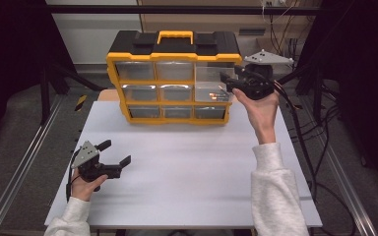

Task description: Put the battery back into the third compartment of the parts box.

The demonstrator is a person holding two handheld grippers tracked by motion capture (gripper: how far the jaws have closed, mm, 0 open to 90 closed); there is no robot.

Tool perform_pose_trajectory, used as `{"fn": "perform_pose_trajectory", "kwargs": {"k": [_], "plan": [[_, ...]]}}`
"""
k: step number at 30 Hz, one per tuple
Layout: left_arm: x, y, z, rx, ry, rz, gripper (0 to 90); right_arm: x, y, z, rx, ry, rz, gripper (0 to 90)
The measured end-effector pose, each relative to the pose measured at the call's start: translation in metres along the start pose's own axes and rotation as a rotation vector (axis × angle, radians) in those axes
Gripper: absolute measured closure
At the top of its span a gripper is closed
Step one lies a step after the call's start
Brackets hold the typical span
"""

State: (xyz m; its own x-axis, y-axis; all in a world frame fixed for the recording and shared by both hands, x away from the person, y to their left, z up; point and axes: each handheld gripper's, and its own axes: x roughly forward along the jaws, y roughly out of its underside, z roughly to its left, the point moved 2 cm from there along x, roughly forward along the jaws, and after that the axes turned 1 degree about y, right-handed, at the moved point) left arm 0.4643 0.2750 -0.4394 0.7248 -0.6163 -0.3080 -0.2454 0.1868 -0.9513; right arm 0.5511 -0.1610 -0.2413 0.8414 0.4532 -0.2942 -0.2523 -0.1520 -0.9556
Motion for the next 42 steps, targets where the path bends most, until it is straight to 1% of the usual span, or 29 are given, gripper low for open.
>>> {"fn": "perform_pose_trajectory", "kwargs": {"k": [2,4,6,7,9,11,12,14,17,23,25,29,31,34,39,42], "plan": [[0.000,0.000,0.000,-0.001,0.001,0.001,1.4,-0.007,0.005,0.002,0.002,-0.012,-0.021,32.8],[0.001,0.000,0.000,0.001,0.001,0.004,1.3,-0.012,0.009,0.004,0.008,-0.022,-0.037,25.4],[0.001,0.000,0.000,0.001,0.001,0.004,1.3,-0.018,0.017,0.006,0.016,-0.044,-0.056,18.8],[0.000,0.000,0.000,0.001,0.000,0.003,1.3,-0.020,0.021,0.007,0.018,-0.050,-0.057,15.2],[0.000,0.000,0.000,-0.001,-0.001,0.002,1.3,-0.025,0.031,0.009,0.010,-0.052,-0.063,12.3],[0.000,0.000,0.000,0.001,-0.001,0.003,1.3,-0.029,0.040,0.011,0.017,-0.064,-0.070,8.8],[0.000,0.000,0.000,0.001,-0.001,0.003,1.3,-0.032,0.047,0.013,0.026,-0.080,-0.073,7.7],[0.001,0.000,0.000,0.002,0.000,0.005,1.3,-0.035,0.060,0.015,0.037,-0.095,-0.073,5.2],[0.001,0.001,0.000,-0.001,0.000,0.006,1.3,-0.038,0.077,0.016,0.043,-0.102,-0.063,3.4],[0.001,0.001,0.000,0.000,-0.001,0.006,1.2,-0.043,0.116,0.015,0.077,-0.109,-0.034,2.3],[0.001,0.001,-0.001,0.000,-0.001,0.007,1.2,-0.043,0.131,0.013,0.089,-0.121,-0.015,1.8],[0.001,0.001,0.000,-0.001,0.000,0.008,1.2,-0.043,0.157,0.011,0.096,-0.135,0.006,1.3],[0.001,0.002,0.000,-0.001,0.000,0.008,1.2,-0.044,0.168,0.009,0.094,-0.130,0.009,1.2],[0.001,0.001,-0.001,-0.001,0.002,0.008,1.2,-0.046,0.181,0.007,0.113,-0.139,0.011,0.8],[0.001,0.002,-0.001,0.000,0.002,0.009,1.1,-0.050,0.206,0.004,0.104,-0.151,0.036,0.7],[0.002,0.002,-0.001,0.001,0.003,0.012,1.1,-0.052,0.220,0.002,0.124,-0.158,0.039,0.7]]}}
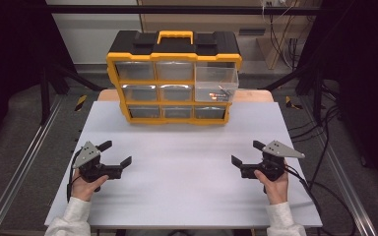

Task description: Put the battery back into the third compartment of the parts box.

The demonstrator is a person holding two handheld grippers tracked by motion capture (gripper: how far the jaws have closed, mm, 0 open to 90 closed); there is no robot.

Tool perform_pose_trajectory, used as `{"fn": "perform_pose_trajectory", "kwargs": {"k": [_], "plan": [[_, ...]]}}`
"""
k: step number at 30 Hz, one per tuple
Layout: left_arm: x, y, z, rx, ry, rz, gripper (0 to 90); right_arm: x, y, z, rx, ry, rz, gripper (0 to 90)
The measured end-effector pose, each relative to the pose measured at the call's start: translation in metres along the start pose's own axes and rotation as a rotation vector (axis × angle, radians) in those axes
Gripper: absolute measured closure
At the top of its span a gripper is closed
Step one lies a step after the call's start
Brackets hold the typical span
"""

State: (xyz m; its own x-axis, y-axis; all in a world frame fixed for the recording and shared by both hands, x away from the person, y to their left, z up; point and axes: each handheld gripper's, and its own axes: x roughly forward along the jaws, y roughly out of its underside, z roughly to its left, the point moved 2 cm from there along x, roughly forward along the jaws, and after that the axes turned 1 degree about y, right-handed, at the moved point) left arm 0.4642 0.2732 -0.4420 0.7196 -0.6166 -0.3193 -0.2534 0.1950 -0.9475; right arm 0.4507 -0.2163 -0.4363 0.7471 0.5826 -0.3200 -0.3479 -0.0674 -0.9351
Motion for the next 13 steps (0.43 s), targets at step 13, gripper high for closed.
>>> {"fn": "perform_pose_trajectory", "kwargs": {"k": [13], "plan": [[0.001,0.001,-0.003,0.007,0.013,0.000,1.1,-0.001,0.031,-0.012,0.021,0.002,0.026,0.7]]}}
